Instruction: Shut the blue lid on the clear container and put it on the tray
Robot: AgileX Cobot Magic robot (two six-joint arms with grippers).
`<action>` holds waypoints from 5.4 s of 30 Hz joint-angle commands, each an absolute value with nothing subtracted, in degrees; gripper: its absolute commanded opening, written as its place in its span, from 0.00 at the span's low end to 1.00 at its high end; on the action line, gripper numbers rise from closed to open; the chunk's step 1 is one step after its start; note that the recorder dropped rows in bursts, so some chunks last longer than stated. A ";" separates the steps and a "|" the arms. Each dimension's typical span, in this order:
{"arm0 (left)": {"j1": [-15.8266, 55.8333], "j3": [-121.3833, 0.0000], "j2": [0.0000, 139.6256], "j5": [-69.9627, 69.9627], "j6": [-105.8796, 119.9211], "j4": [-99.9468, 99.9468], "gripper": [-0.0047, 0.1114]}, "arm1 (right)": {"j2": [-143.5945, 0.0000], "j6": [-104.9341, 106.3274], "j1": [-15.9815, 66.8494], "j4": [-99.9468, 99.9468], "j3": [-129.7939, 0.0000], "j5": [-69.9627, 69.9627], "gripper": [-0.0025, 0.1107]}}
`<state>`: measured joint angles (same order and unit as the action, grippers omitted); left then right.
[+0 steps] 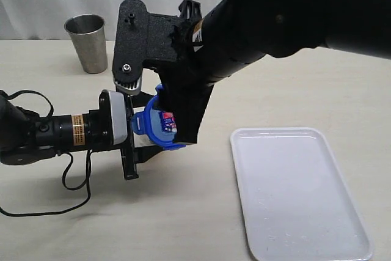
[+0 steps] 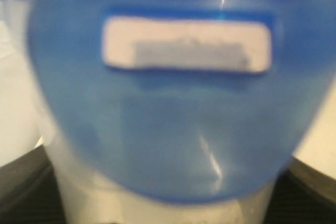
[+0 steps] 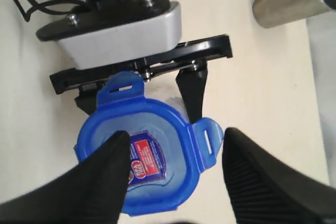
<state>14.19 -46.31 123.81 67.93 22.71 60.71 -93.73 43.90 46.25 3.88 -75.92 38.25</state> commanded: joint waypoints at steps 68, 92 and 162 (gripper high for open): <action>14.62 -47.77 123.50 65.05 -1.84 56.35 0.04 | -100.83 3.87 38.17 -10.64 -87.27 45.31 0.43; 14.62 -47.77 123.50 65.05 -1.84 56.32 0.04 | -108.97 -5.77 43.40 4.46 -87.27 43.12 0.32; 14.62 -47.77 115.34 69.96 -14.24 63.76 0.04 | -72.32 -18.81 29.52 18.46 -47.71 8.76 0.06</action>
